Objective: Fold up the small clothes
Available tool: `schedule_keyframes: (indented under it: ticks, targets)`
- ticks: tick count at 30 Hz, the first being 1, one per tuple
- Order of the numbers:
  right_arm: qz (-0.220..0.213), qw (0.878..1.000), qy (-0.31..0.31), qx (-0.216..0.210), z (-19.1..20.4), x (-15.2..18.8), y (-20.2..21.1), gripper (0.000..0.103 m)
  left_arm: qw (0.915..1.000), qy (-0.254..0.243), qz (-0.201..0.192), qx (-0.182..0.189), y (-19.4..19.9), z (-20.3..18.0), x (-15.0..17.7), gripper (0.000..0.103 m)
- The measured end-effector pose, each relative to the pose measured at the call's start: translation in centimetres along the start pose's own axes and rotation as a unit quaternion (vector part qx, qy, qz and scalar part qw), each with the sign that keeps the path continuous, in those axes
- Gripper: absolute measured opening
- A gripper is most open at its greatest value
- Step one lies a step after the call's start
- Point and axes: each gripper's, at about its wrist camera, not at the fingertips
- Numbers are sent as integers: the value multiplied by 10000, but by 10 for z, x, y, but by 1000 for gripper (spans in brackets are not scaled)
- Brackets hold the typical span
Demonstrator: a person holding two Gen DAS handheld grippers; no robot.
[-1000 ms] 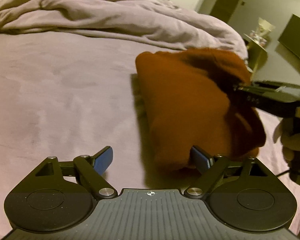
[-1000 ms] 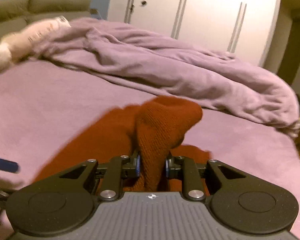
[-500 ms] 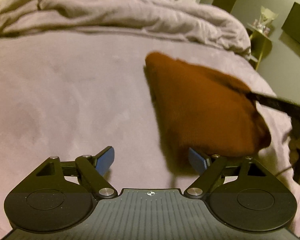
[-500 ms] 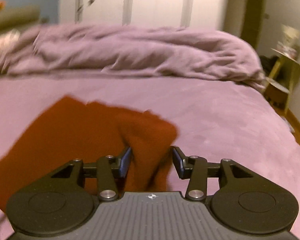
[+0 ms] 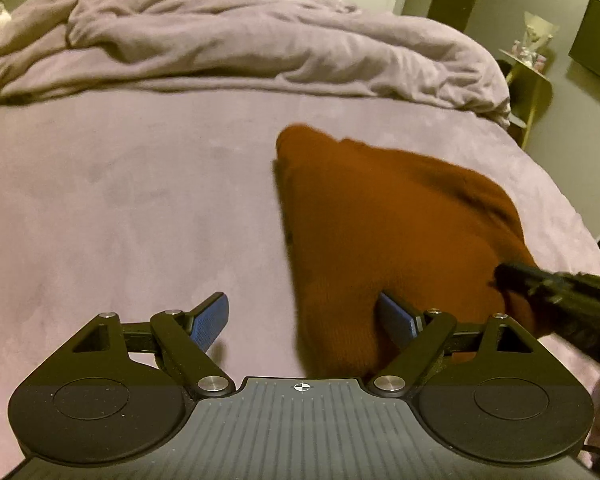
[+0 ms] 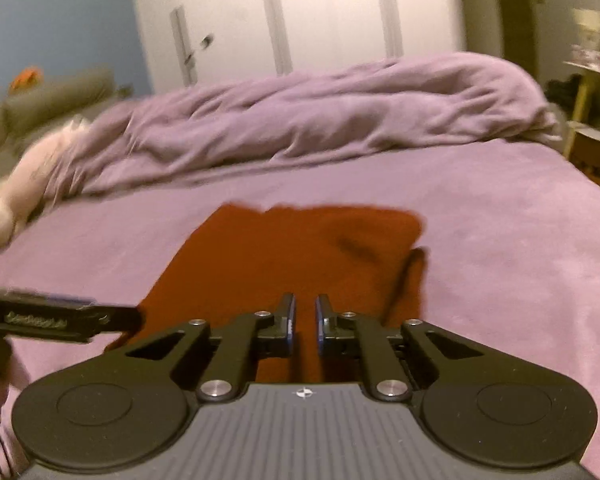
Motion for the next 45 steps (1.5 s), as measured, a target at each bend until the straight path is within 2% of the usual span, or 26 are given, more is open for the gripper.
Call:
schedule_keyframes:
  ticks: [1,3,4,5,7,9,11,13,14,16,18,21,24,25,26,27,30,33,35,37,38,40,42,45]
  targets:
    - [151,9996,182,158,1,3,-7,0,10000,-29,54,17,-3,1,2,91]
    - [249,9975,412,525,-7,10,-19,0,9998,-76,192,38,-8,4,8,93]
    - [211,9965,388,715,-14,11,-23,0,9997,-66,237,82,-8,5,11,93]
    - [216,9971,96,724,-27,8,-25,0,9997,-11,221,114,-4,6,13,93]
    - [210,9972,-600,388,-42,1,-17,0,9999,-72,104,64,7,6,18,92]
    - [42,9958,-901,123,-44,-1,1,0,9998,-194,32,78,16,6,28,92]
    - [-115,9918,-1272,41,-47,8,22,8,9995,-299,67,71,17,4,38,91]
    - [-189,9791,-2027,-10,-57,26,40,41,9986,-496,163,-105,11,-2,46,90]
    - [-210,9708,-2391,-31,-61,34,46,44,9982,-543,183,-178,9,-4,49,89]
    - [-176,9542,-2978,-220,-68,50,52,44,9981,-536,188,-250,5,-8,50,89]
    - [-125,9382,-3404,-611,-70,64,51,44,9985,-447,123,-288,3,-11,46,88]
    - [-132,9219,-3751,-966,-70,70,40,44,9976,-533,-55,-442,1,-16,42,88]
    - [-211,9026,-4126,-1207,-74,68,24,44,9981,-381,97,-483,-9,-13,39,89]
    - [-224,9008,-4147,-1271,-73,65,17,42,9985,-259,124,-468,-9,-10,38,89]
    - [-191,9039,-4104,-1190,-71,62,12,36,9988,-134,135,-442,-8,-7,36,89]
    - [-161,9105,-3978,-1117,-69,58,10,18,9990,-48,119,-437,-7,-3,35,89]
    - [-390,9433,-3212,-740,-59,40,18,12,9988,45,98,-480,-3,1,35,89]
    - [-676,9528,-2929,-433,-58,35,29,11,9987,267,168,-405,-4,8,36,89]
    - [-432,9582,-2823,-190,-61,40,19,11,9984,394,247,-323,-6,13,37,89]
    - [-43,9631,-2684,-187,-62,48,9,12,9987,286,259,-322,-1,16,39,89]
    - [-37,9658,-2589,-165,-61,49,12,14,9989,243,279,-291,4,19,40,89]
    - [-69,9694,-2455,-56,-59,45,25,25,9986,214,234,-414,18,27,42,87]
    - [-165,9697,-2436,55,-60,40,39,27,9975,174,47,-683,32,37,41,87]
    - [-494,9748,-2148,360,-47,24,54,27,9965,359,-215,-730,46,46,28,88]
Point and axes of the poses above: each gripper's, at about its wrist camera, not at the fingertips, and y roughly against the way its jaws point, z to its left, x to its underside, and after that the axes turned 3 degrees about -x, right-handed
